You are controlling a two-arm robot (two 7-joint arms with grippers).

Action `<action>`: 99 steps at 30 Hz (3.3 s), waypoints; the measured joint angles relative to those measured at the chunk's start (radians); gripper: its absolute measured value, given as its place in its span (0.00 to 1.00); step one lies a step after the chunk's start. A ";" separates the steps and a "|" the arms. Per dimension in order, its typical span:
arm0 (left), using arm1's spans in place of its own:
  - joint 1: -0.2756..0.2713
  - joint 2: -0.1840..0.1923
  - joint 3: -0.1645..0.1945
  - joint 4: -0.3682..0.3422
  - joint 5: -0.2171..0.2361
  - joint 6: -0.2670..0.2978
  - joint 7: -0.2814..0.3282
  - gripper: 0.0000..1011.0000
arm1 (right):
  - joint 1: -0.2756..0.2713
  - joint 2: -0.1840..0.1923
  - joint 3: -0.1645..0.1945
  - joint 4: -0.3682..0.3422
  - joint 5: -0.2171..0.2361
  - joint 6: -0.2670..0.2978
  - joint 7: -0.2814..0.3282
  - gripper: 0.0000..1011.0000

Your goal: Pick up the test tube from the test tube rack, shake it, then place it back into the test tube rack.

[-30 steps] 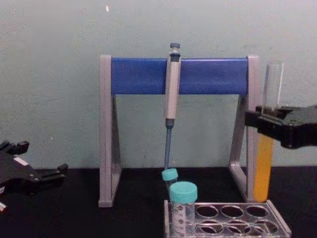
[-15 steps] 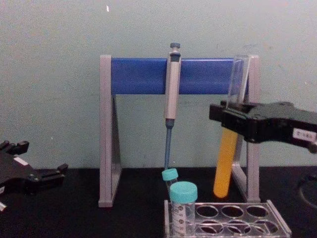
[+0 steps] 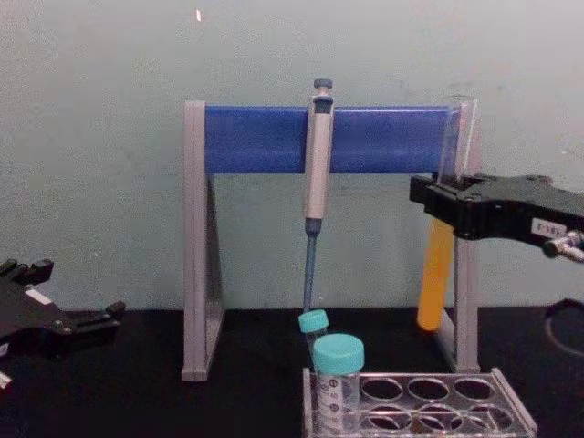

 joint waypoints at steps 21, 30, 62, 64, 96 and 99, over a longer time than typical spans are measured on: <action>0.000 0.000 0.000 0.000 0.000 0.000 0.000 0.99 | -0.147 0.106 0.077 -0.149 0.012 0.070 0.068 0.23; 0.000 0.000 0.000 0.000 0.000 0.000 0.000 0.99 | -0.138 0.120 0.030 -0.172 0.093 0.101 0.140 0.23; 0.000 0.000 0.000 0.000 0.000 0.000 0.000 0.99 | -0.021 -0.007 0.007 -0.020 0.002 0.017 0.010 0.23; 0.000 0.000 0.000 0.000 0.000 0.000 0.000 0.99 | -0.023 -0.006 0.011 -0.021 -0.001 0.019 0.009 0.23; 0.000 0.000 0.000 0.000 0.000 0.000 0.000 0.99 | -0.085 0.089 0.007 -0.126 0.098 0.088 0.138 0.23; 0.000 0.000 0.000 0.000 0.000 0.000 0.000 0.99 | -0.055 0.059 -0.005 -0.083 0.097 0.054 0.117 0.23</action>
